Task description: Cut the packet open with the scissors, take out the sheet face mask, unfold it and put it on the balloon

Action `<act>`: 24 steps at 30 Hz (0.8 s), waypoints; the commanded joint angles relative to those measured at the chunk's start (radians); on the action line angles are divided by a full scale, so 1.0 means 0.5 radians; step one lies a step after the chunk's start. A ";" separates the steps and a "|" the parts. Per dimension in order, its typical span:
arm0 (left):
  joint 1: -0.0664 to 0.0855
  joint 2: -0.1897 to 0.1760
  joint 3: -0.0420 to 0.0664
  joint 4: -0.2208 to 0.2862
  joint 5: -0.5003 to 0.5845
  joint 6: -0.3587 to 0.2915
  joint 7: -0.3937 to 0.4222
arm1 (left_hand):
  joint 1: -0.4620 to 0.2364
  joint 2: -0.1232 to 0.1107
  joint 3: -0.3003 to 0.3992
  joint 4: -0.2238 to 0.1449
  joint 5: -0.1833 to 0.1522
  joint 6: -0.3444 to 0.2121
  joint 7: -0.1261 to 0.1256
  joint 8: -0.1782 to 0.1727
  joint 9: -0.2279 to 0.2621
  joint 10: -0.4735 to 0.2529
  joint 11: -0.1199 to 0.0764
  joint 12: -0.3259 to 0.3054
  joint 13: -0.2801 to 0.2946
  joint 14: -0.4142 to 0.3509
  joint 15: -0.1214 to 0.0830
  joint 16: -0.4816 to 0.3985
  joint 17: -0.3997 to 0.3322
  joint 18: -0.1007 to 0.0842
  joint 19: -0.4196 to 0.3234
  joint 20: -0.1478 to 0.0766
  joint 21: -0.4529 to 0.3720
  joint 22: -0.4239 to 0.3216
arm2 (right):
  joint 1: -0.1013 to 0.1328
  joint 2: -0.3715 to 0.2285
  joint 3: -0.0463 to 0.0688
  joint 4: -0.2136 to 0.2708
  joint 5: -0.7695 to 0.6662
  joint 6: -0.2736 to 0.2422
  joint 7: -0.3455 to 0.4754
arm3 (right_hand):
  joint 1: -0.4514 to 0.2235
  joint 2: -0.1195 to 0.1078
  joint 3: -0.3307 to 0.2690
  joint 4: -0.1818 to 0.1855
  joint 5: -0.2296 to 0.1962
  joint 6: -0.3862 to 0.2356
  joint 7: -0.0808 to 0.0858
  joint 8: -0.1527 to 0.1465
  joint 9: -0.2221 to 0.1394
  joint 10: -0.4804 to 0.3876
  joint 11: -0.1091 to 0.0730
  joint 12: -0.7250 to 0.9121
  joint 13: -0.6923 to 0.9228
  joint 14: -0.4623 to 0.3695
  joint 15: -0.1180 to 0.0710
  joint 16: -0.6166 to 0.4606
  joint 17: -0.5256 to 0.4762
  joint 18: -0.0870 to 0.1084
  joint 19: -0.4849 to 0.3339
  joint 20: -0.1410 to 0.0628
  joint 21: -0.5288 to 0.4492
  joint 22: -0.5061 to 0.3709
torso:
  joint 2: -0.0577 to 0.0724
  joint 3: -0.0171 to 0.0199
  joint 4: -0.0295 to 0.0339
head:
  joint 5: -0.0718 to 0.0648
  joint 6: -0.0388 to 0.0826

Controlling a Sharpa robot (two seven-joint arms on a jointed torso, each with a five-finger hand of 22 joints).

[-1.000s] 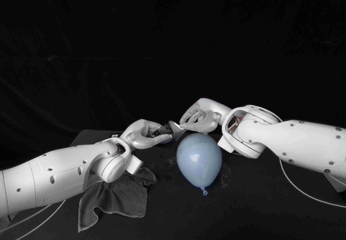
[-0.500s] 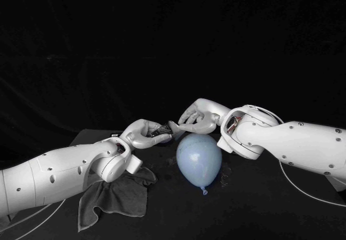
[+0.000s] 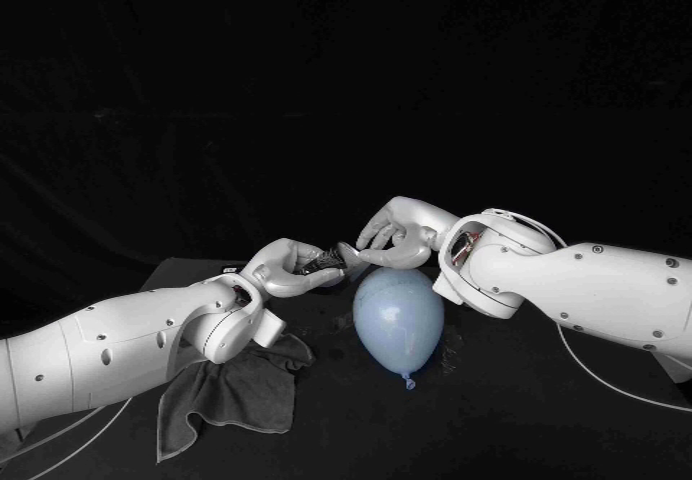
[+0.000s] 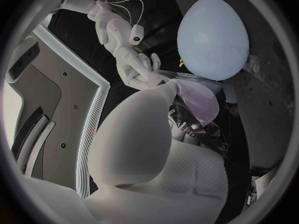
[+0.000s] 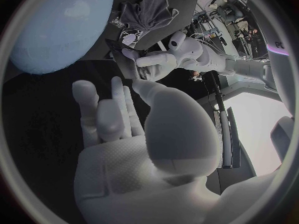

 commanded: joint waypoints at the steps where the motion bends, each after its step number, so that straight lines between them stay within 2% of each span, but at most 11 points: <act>1: 0.005 0.006 0.004 0.004 -0.007 0.025 0.007 | 0.004 0.009 0.013 0.001 0.006 0.000 0.008 0.010 0.032 0.003 0.008 -0.011 -0.002 0.008 0.008 -0.009 -0.002 -0.031 0.018 0.002 -0.007 0.003 | -0.002 0.009 0.000 -0.003 -0.073 0.010 -0.041 | 0.007 -0.017 0.020 -0.008 0.020 0.017 0.003 0.010 0.005 0.021 -0.003 0.002 -0.003 0.010 -0.006 0.015 0.004 0.038 0.007 -0.002 -0.003 0.004 | 0.000 -0.0006 0.000 | 0.000 -0.001; 8: 0.005 0.010 0.004 0.004 -0.028 0.026 0.004 | 0.003 0.008 0.016 0.000 0.007 -0.001 0.009 0.010 0.033 0.003 0.008 -0.011 -0.002 0.008 0.008 -0.009 -0.002 -0.032 0.018 0.002 -0.007 0.003 | -0.001 0.042 0.000 -0.027 -0.128 0.072 -0.080 | 0.014 -0.023 0.040 -0.034 -0.028 0.025 0.001 0.017 0.010 0.034 -0.006 0.004 -0.003 0.008 -0.008 0.013 -0.008 0.037 0.009 -0.004 0.000 0.012 | -0.001 -0.0008 0.001 | 0.001 -0.004; 13: 0.005 0.011 0.004 0.004 -0.061 0.015 -0.006 | -0.001 0.009 0.026 -0.002 0.006 -0.002 0.010 0.013 0.036 0.005 0.007 -0.010 -0.002 0.010 0.008 -0.011 -0.002 -0.034 0.024 0.002 -0.007 0.004 | -0.001 0.057 0.000 -0.037 -0.149 0.126 -0.092 | -0.013 -0.028 0.049 -0.043 -0.196 0.020 0.002 0.019 0.014 0.037 -0.005 0.002 -0.006 0.000 -0.006 0.007 -0.032 0.038 -0.001 -0.003 -0.016 0.010 | 0.000 -0.0014 0.001 | 0.002 -0.008; 14: 0.005 0.011 0.004 0.004 -0.069 0.012 -0.008 | -0.001 0.009 0.026 -0.002 0.006 -0.002 0.010 0.013 0.036 0.005 0.007 -0.010 -0.002 0.010 0.008 -0.011 -0.002 -0.034 0.024 0.002 -0.007 0.004 | -0.001 0.059 0.000 -0.039 -0.151 0.135 -0.093 | -0.022 -0.029 0.047 -0.044 -0.277 0.019 0.002 0.020 0.016 0.039 -0.006 0.002 -0.006 -0.004 -0.005 0.004 -0.042 0.039 -0.004 -0.002 -0.023 0.009 | 0.000 -0.0014 0.001 | 0.002 -0.009; 16: 0.005 0.010 0.004 0.003 -0.084 0.008 -0.013 | -0.001 0.009 0.026 -0.002 0.006 -0.002 0.010 0.013 0.036 0.005 0.007 -0.010 -0.002 0.010 0.008 -0.011 -0.002 -0.034 0.024 0.002 -0.007 0.004 | 0.000 0.061 0.000 -0.042 -0.154 0.147 -0.092 | -0.046 -0.039 0.031 -0.037 -0.349 0.017 0.004 0.020 0.017 0.043 -0.002 0.003 -0.005 -0.008 -0.003 0.001 -0.053 0.039 -0.007 -0.001 -0.029 0.008 | 0.000 -0.0012 0.000 | 0.003 -0.010; 24: 0.005 0.013 0.004 -0.009 -0.191 -0.009 -0.028 | -0.005 0.009 0.036 -0.004 0.006 -0.004 0.012 0.016 0.039 0.006 0.006 -0.010 -0.001 0.011 0.007 -0.012 -0.003 -0.036 0.032 0.002 -0.006 0.004 | 0.005 0.083 0.000 -0.070 -0.163 0.224 -0.087 | -0.085 -0.062 -0.013 -0.022 -0.357 0.019 0.002 0.024 0.022 0.057 -0.003 0.008 -0.001 -0.012 -0.003 0.000 -0.061 0.040 -0.010 -0.001 -0.036 0.007 | -0.001 -0.0003 0.000 | 0.006 -0.016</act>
